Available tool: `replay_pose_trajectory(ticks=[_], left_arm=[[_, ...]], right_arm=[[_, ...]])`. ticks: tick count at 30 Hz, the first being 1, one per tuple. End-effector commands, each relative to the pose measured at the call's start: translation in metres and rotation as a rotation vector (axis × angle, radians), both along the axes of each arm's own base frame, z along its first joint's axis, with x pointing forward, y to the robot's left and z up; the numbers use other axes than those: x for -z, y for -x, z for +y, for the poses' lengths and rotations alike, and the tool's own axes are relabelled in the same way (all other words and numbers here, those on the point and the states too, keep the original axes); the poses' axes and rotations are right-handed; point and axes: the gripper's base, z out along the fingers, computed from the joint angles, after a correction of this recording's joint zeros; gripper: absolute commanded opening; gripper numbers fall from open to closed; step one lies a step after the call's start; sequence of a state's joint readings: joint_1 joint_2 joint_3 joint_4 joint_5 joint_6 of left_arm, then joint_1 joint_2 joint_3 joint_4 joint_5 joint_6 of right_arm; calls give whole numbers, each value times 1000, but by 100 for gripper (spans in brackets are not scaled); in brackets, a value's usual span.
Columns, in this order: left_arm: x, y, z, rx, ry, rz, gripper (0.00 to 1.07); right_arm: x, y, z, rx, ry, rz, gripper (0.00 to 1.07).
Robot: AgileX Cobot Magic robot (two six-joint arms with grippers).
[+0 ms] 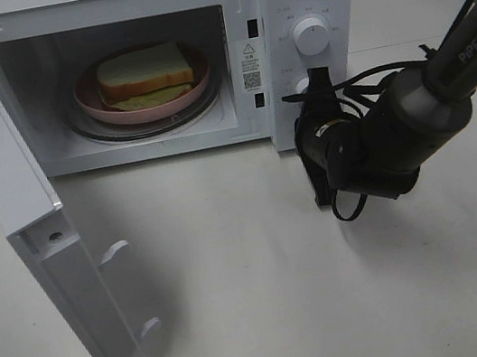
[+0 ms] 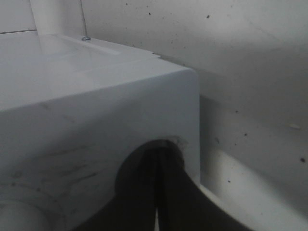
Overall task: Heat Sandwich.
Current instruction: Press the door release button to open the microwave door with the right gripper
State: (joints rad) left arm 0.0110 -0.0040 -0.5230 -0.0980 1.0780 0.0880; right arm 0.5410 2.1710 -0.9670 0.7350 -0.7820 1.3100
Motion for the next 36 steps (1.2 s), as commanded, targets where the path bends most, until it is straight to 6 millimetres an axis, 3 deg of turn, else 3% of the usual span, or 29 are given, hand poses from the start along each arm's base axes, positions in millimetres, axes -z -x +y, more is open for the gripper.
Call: replay_pose_trajectory(ticks=[1,20,30,36], left_arm=[[1,0,0,-4,8,-12,100],[1,0,0,-4,8,-12,100],[1,0,0,-4,8,-12,100],[1,0,0,-4,8,-12,100]], right_arm=[[-48,-31,0,-35,33,-323,0],[-41,-28,1,-55,40,-238,0],[-33,2,-3,-127,50,-43,0],[-44,24,-13,-170,95,2,0]])
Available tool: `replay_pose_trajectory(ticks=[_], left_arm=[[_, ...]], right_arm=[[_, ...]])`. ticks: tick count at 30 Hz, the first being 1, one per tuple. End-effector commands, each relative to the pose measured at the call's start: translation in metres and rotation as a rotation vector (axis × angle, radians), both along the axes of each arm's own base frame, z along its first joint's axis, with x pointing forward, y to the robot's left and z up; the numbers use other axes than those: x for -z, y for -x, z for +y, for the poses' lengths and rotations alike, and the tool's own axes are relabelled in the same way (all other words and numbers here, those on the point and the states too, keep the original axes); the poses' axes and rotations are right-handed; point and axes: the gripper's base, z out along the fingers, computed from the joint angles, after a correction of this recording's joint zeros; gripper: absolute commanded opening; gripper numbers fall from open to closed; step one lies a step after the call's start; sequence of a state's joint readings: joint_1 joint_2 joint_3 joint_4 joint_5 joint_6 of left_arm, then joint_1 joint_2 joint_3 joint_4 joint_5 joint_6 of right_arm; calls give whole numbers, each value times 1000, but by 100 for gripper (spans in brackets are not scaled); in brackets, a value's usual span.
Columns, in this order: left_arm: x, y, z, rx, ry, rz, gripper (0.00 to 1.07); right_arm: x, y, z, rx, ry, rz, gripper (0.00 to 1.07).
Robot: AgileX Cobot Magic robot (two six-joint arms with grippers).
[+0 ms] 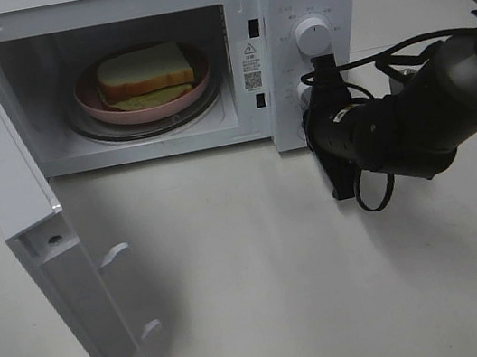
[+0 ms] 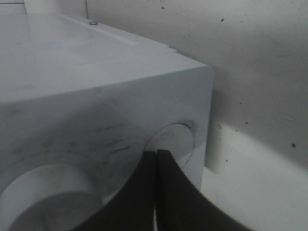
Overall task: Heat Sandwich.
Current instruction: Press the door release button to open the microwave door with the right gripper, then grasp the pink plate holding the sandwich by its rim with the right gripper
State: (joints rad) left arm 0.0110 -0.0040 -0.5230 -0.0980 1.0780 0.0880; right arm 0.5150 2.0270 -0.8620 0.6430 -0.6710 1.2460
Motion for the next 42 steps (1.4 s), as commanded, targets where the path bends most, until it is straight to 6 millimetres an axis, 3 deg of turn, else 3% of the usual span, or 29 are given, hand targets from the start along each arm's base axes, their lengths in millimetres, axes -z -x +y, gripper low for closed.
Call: replay_pose_trajectory(ticks=[1,10,15,23,31,42], left_arm=[[1,0,0,-4,8,-12,100],[1,0,0,-4,8,-12,100],[1,0,0,-4,8,-12,100],[1,0,0,-4,8,-12,100],[1,0,0,-4,8,-12,100],[1,0,0,-4,8,-12,100]], right_arm=[[-19,7,0,-69,39,-27,0],[-35,30,-1,-227,118,87,0],[-44,41,2,-399,216,151,0],[-48,63,4,-785,446,251,0],[-57,67,11,-1115,600,312,0],[-78,70,20,-1654,820,209,3]])
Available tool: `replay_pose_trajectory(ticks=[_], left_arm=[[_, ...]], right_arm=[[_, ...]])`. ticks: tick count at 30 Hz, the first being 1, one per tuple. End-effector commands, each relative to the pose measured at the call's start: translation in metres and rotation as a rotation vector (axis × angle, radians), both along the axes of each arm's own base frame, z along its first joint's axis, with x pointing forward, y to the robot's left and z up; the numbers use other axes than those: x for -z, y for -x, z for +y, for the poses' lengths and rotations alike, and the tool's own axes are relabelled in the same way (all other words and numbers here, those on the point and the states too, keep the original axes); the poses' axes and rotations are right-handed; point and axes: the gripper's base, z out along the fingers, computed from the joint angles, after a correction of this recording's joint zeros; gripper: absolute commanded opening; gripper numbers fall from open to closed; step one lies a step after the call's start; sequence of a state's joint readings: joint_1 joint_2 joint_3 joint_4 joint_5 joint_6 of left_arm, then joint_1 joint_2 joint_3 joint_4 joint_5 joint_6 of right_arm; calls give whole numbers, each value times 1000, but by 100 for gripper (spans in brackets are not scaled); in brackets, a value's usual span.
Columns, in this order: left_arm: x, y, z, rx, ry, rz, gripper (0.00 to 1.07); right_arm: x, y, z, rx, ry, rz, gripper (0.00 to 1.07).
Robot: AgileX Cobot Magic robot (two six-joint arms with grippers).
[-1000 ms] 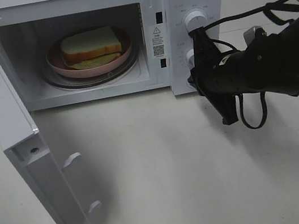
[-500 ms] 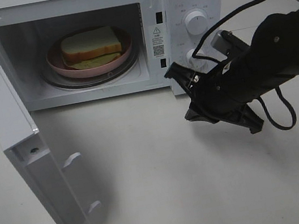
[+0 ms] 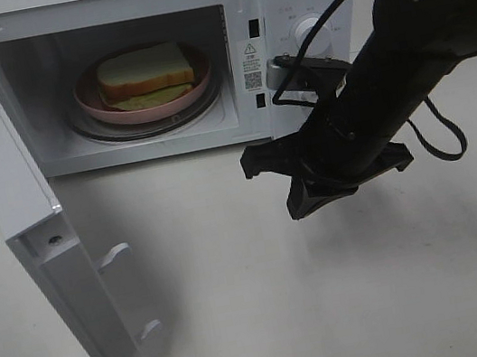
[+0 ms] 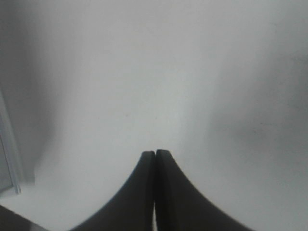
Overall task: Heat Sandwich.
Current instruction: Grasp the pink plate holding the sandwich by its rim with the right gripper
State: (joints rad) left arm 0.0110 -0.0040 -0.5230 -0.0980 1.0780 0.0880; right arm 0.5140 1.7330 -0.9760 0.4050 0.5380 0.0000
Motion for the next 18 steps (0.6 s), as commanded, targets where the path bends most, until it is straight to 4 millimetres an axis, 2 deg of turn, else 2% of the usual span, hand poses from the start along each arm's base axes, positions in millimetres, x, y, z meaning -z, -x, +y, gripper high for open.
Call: replay_pose_trajectory(ticks=[1,2,3,7,8,16,18], left_arm=[[1,0,0,-4,8,-12,100],[1,0,0,-4,8,-12,100],[1,0,0,-4,8,-12,100],[1,0,0,-4,8,-12,100],[1,0,0,-4,8,-12,100],[1,0,0,-4,8,-12,100],[1,0,0,-4,8,-12,100]], right_arm=[[-6,5,-1,-241,41,-19,3],[-6,5,-1,-288,46,-24,4],[-6,8,-2,-419,61,-39,4],[-6,12,-3,-586,73,-50,5],[-6,15,-3,-703,77,-59,6],[-4,18,-7,-1025,116,-125,7],[-4,16,-11,-1177,160,-167,7]])
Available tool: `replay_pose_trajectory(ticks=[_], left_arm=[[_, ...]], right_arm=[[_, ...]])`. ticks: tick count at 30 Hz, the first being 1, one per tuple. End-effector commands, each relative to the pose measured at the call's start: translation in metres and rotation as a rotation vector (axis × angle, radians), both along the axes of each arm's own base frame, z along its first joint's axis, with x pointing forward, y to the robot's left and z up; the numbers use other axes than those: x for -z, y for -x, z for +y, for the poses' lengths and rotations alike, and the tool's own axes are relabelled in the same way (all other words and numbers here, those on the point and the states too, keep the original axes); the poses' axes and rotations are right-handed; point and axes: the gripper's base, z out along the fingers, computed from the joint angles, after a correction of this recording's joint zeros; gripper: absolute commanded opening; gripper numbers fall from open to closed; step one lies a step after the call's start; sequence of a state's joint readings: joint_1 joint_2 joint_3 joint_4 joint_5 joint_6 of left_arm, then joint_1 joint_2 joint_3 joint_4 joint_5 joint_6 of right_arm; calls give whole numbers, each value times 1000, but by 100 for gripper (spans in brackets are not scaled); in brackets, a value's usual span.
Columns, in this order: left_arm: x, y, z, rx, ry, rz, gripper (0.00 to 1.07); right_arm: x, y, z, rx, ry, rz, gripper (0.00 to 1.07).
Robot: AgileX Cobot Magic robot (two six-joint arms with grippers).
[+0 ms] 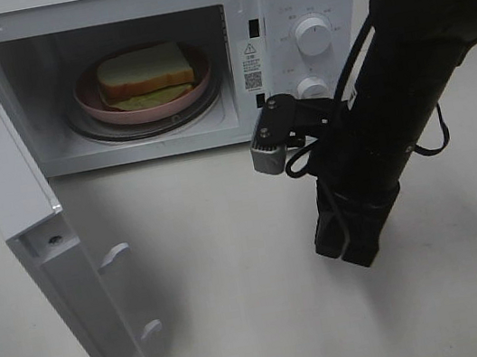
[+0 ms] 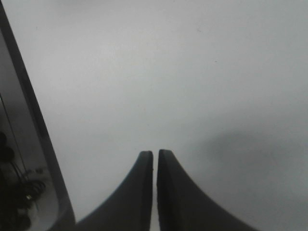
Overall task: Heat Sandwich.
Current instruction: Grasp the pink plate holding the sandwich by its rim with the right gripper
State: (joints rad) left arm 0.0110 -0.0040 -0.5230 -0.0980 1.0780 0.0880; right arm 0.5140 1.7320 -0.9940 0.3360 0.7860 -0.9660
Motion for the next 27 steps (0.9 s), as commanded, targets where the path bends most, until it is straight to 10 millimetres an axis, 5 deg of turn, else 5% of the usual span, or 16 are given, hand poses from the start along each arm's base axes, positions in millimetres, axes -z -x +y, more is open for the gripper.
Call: replay_pose_trajectory(ticks=[1,8,15,19,23,24,27], left_arm=[[1,0,0,-4,8,-12,100],[1,0,0,-4,8,-12,100],[1,0,0,-4,8,-12,100],[1,0,0,-4,8,-12,100],[1,0,0,-4,8,-12,100],[1,0,0,-4,8,-12,100],[1,0,0,-4,8,-12,100]], right_arm=[[-4,-1,-3,-148,20,-46,7],[-14,-12,-6,-472,83,-166,9],[-25,-24,-7,-540,134,-241,13],[-30,-29,-7,-540,155,-274,25],[-31,-33,-4,-482,143,-319,58],[-31,-33,-4,-482,143,-319,58],[-31,-35,-3,-412,134,-333,88]])
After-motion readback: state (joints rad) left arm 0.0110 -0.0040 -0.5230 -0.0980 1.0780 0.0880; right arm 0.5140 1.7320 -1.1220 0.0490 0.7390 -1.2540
